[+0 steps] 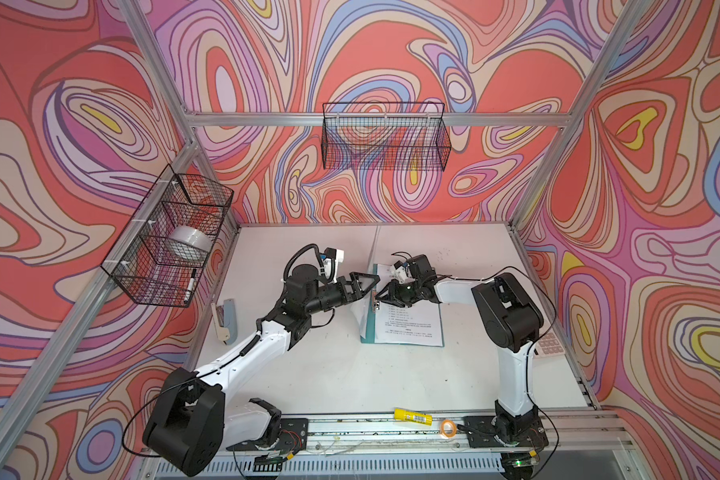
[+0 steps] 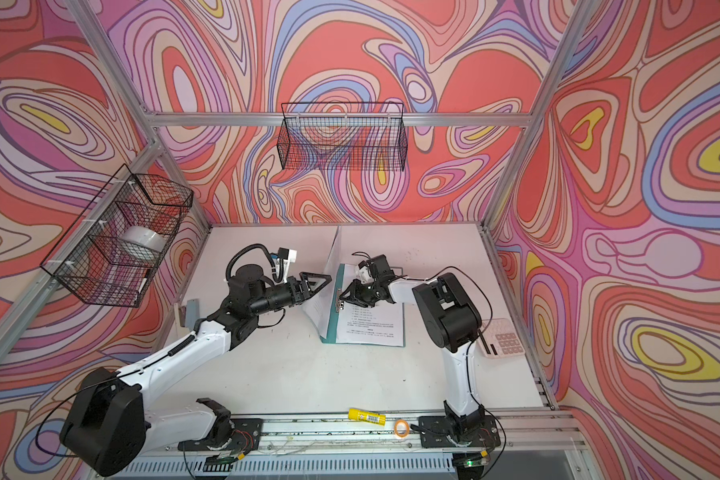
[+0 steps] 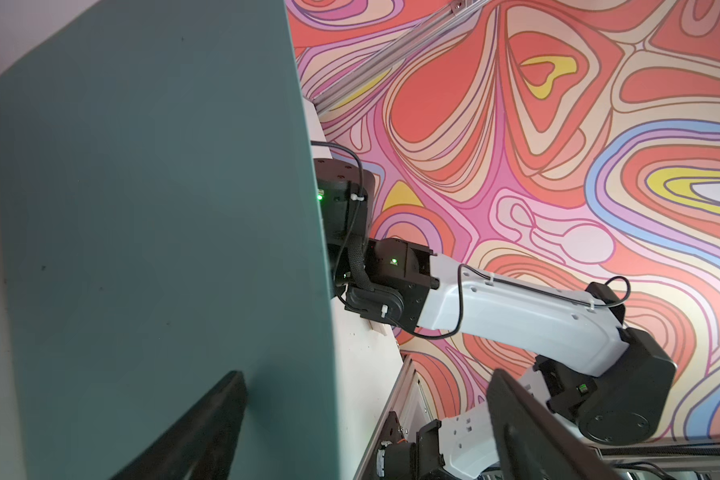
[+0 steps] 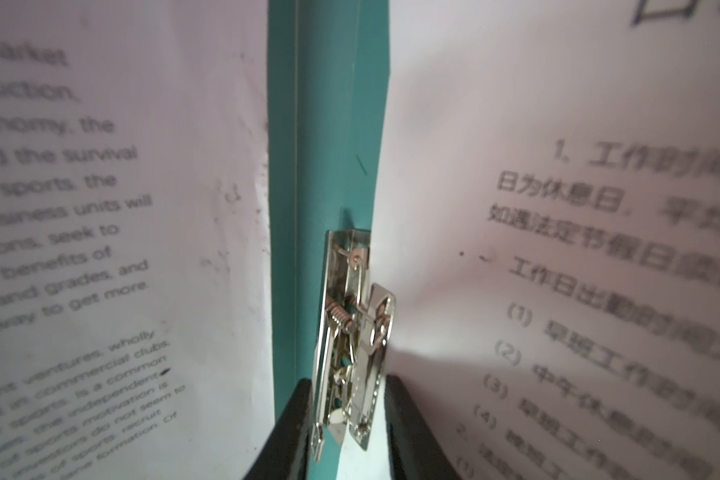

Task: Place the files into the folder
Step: 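Lift the teal folder cover with the left gripper and swing it over, then lay the cover flat onto the clipped sheet, closing the teal folder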

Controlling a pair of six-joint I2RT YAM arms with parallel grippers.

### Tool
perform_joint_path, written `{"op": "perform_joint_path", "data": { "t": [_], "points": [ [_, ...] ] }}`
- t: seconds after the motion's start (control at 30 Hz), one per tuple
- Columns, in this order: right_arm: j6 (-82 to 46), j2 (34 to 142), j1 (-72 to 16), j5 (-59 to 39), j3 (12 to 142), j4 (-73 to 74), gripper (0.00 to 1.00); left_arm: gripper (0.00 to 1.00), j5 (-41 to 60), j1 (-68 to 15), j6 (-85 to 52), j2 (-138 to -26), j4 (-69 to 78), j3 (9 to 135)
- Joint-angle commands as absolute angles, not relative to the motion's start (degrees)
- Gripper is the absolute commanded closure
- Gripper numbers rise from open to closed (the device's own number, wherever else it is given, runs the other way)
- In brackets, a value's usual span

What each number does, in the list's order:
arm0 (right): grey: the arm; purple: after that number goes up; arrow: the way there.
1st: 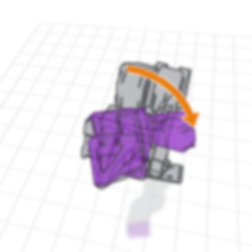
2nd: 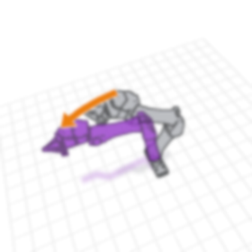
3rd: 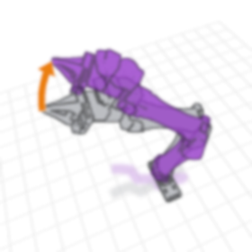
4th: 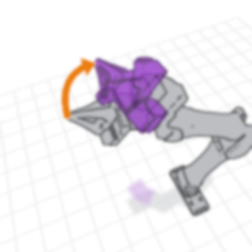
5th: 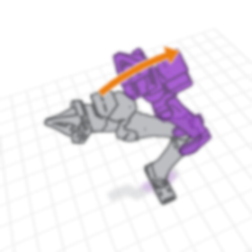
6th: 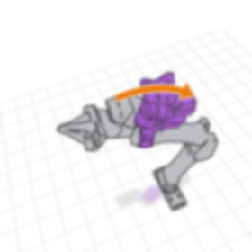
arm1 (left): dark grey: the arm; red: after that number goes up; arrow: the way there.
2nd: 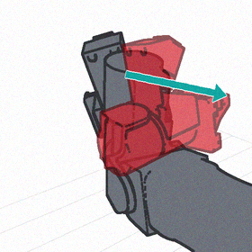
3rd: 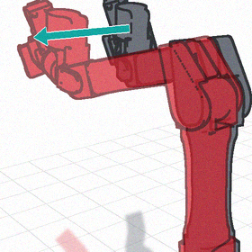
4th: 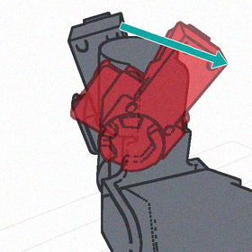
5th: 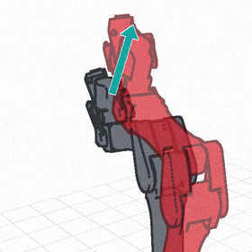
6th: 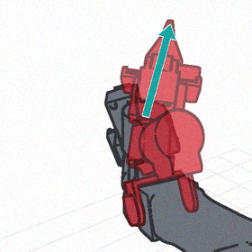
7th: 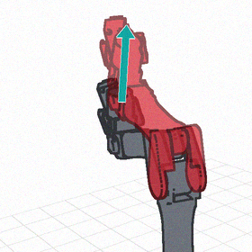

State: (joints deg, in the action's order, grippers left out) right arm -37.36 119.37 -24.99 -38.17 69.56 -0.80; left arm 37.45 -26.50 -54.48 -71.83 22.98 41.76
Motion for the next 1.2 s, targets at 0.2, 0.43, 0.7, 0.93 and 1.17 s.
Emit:
{"op": "perform_joint_path", "data": {
  "t": [0.2, 0.43, 0.7, 0.93, 1.17],
  "points": [
    [-36.82, 117.57, -26.21, -33.91, 69.7, -4.57, 0.68, 0.0, 35.46, -27.42, -55.0, -71.92, 25.09, 42.54],
    [-35.99, 109.95, -25.67, -28.35, 68.48, -10.18, 0.68, 0.03, 34.47, -28.61, -55.24, -76.2, 30.15, 41.31],
    [-30.38, 98.02, -22.49, -9.16, 69.73, -29.9, 0.66, 0.03, 33.13, -30.28, -55.53, -82.05, 36.02, 41.48],
    [-25.57, 89.76, -17.4, 13.1, 69.3, -38.69, 0.65, 0.04, 34.27, -30.23, -56.64, -86.43, 40.51, 42.07],
    [-22.96, 91.42, -16.7, 19.07, 72.31, -41.46, 0.65, 0.05, 33.71, -30.25, -53.72, -87.26, 37.41, 43.34]
  ]
}}
